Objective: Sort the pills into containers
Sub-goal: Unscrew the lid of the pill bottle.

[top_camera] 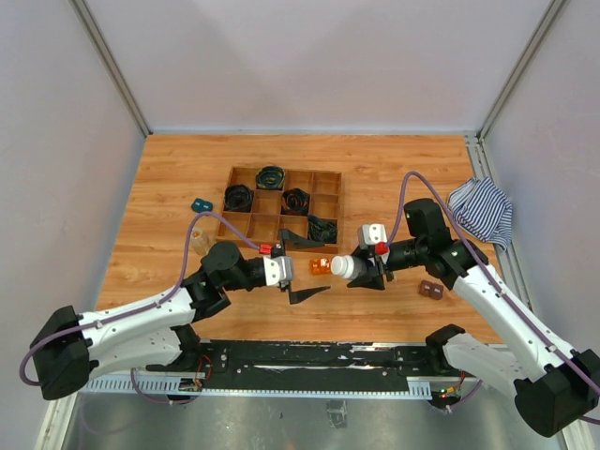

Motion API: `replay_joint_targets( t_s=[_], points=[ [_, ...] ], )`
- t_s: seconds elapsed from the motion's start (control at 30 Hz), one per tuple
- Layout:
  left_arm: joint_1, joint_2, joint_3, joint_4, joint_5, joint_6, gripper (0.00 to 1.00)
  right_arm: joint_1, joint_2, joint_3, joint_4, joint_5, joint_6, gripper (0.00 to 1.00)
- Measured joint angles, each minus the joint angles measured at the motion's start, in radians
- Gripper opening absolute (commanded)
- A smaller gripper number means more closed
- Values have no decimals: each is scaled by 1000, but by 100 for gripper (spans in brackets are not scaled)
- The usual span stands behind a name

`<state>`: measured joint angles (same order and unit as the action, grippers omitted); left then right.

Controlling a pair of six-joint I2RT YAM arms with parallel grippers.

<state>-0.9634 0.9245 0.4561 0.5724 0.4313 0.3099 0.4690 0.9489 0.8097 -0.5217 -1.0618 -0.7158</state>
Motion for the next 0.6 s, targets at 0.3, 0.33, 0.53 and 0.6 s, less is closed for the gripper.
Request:
replay_joint_targets(
  t_s=[0.3, 0.33, 0.53, 0.6],
  points=[
    [21, 147, 135, -10, 129, 19, 82, 0, 6, 0, -1, -11, -14, 1],
    [21, 153, 140, -11, 135, 19, 80, 0, 6, 0, -1, -11, -14, 1],
    [23, 173, 153, -22, 148, 18, 73, 0, 6, 0, -1, -12, -16, 1],
    [24, 178, 154, -29, 148, 18, 70, 0, 6, 0, -1, -12, -17, 1]
  ],
)
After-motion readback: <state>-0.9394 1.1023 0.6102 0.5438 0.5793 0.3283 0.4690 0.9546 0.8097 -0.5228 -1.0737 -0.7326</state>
